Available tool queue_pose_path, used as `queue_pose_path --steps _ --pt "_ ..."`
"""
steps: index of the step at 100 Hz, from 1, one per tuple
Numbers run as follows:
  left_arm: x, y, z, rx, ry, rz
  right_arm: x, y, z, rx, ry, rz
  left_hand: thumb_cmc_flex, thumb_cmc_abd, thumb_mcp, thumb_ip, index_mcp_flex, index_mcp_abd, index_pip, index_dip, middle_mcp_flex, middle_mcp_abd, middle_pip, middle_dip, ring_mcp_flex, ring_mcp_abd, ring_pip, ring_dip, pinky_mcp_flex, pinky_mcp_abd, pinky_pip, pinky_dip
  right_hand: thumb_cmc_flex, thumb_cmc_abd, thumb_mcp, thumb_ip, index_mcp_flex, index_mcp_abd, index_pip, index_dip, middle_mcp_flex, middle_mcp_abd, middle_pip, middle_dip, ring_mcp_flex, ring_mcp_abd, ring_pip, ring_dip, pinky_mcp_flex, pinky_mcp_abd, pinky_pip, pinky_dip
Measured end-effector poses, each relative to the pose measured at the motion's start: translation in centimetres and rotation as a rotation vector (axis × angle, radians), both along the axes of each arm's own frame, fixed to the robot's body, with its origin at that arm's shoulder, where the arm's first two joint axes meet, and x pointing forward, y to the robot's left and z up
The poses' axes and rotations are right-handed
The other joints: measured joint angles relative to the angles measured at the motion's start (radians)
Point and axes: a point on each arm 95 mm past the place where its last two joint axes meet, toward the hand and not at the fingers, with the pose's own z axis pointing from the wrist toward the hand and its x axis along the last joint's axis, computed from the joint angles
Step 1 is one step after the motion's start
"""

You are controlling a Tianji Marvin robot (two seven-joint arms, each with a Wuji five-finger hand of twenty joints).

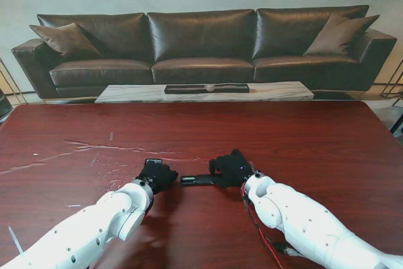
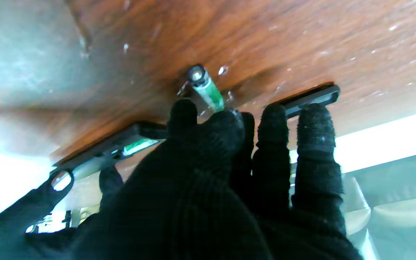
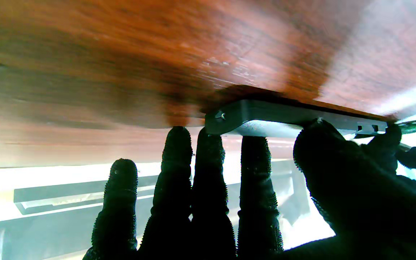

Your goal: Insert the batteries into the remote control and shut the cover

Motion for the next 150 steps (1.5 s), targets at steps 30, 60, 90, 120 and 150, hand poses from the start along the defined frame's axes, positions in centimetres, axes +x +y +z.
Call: queue_pose_path --steps 30,60,90,120,150 --pt "-0.5 -0.4 1.6 -0.008 -0.071 -0.034 0.0 0.0 0.0 -0.003 0.0 0.001 0.0 0.12 -0.321 0.006 -0.035 0.115 -0.462 -0.282 -0.058 0.001 -0.005 -0.069 -0.06 0.01 0.035 -0.114 -0.04 0.003 -0.003 0.024 0.0 0.006 0.0 0.0 0.0 0.0 0.0 0.0 0.0 0.0 0.0 0.0 0.0 0.0 -0.001 0.0 0.0 0.0 0.0 0.0" --pt "-1.3 -0.4 2.0 -0.037 -0.092 0.175 0.0 0.0 0.0 -0.003 0.0 0.001 -0.093 0.25 -0.565 0.014 -0.035 0.301 -0.55 -0.233 -0.081 0.063 0.031 -0.004 -0.069 0.044 0.111 -0.094 -0.064 0.035 0.023 0.049 0.001 0.011 0.0 0.001 0.0 0.0 0.0 0.0 0.0 0.0 0.0 0.0 0.0 0.0 -0.002 0.0 0.0 0.0 0.0 0.0" --pt "-1.8 -0.6 1.0 0.074 -0.051 0.201 0.0 0.0 0.0 -0.002 0.0 0.001 -0.182 0.255 -0.568 0.014 -0.035 0.309 -0.55 -0.19 -0.081 0.066 0.04 0.025 -0.069 0.059 0.144 -0.068 -0.061 0.043 0.042 0.06 0.001 0.019 0.0 0.002 0.0 0.0 0.0 0.0 0.0 0.0 0.0 0.0 0.0 0.0 -0.002 0.0 -0.001 0.0 0.0 0.0" --pt "-1.9 -0.7 0.4 0.11 -0.032 0.215 0.0 0.0 0.0 -0.002 0.002 0.001 -0.194 0.255 -0.57 0.014 -0.035 0.312 -0.498 -0.158 -0.076 0.066 0.064 0.04 -0.065 0.06 0.153 -0.061 -0.035 0.043 0.055 0.06 0.011 0.021 0.0 0.002 0.0 0.0 0.0 0.0 0.0 0.0 0.0 0.0 0.0 0.0 -0.001 0.0 -0.001 0.0 0.0 0.0" --pt "-1.4 -0.7 0.3 0.113 -0.008 0.215 0.0 0.0 0.0 -0.002 0.001 0.0 -0.058 0.198 -0.555 0.015 -0.035 0.261 -0.344 -0.097 -0.023 0.065 0.113 0.05 -0.024 0.04 0.174 -0.059 0.03 0.035 0.079 0.06 0.018 0.024 0.0 0.002 0.0 0.0 0.0 0.0 0.0 0.0 0.0 0.0 0.0 -0.002 -0.001 0.0 -0.001 0.0 0.0 0.0"
